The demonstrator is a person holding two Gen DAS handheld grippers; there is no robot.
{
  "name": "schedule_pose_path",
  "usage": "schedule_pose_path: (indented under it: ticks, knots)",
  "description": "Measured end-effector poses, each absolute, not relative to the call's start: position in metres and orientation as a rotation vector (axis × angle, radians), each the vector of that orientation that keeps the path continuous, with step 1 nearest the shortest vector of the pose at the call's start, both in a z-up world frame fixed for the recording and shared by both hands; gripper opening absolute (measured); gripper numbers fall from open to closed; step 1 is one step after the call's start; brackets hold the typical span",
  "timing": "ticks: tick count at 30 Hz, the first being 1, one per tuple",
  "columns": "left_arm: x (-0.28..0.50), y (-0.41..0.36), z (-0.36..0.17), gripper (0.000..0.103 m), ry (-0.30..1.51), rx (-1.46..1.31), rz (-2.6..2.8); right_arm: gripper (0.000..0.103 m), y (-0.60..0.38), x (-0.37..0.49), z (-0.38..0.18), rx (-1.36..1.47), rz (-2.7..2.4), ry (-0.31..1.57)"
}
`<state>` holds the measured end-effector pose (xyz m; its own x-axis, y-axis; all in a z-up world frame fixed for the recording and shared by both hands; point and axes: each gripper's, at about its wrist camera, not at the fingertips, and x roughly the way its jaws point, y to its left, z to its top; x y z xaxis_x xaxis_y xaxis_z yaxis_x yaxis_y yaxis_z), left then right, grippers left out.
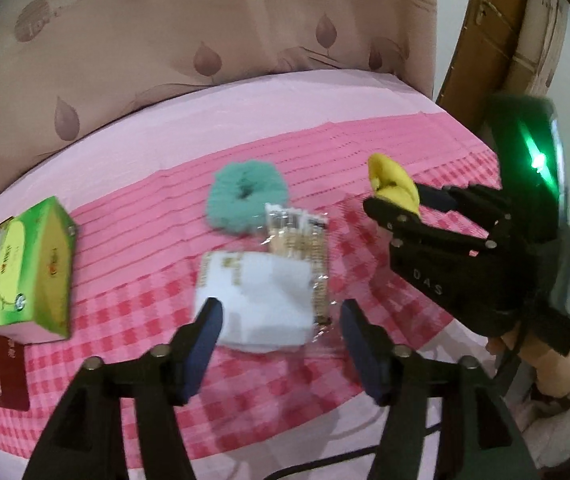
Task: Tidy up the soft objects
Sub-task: 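Grasp the yellow cloth with the right gripper while the left gripper grasps the white sock, then carry the white sock with the left gripper into the gold tin and release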
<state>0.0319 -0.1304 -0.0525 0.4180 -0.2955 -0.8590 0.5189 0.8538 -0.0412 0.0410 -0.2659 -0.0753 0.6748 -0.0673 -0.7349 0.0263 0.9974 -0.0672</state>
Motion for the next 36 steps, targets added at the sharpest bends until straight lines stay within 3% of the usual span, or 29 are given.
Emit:
schedule_pose_path:
  ticks: [14, 20, 24, 36]
  knots:
    - [0.065, -0.145, -0.087, 0.063, 1.092, 0.271, -0.396, 0.034, -0.288, 0.040, -0.075, 0.078, -0.035, 0.824]
    - [0.073, -0.125, -0.084, 0.024, 1.100, 0.155, -0.450, 0.034, -0.281, 0.041, -0.077, 0.072, -0.020, 0.825]
    - [0.071, -0.120, -0.076, 0.012, 1.087, 0.153, -0.462, 0.034, -0.281, 0.041, -0.078, 0.076, -0.020, 0.828]
    - [0.068, -0.094, -0.047, 0.011, 1.050, 0.125, -0.447, 0.034, -0.281, 0.041, -0.082, 0.077, -0.017, 0.833]
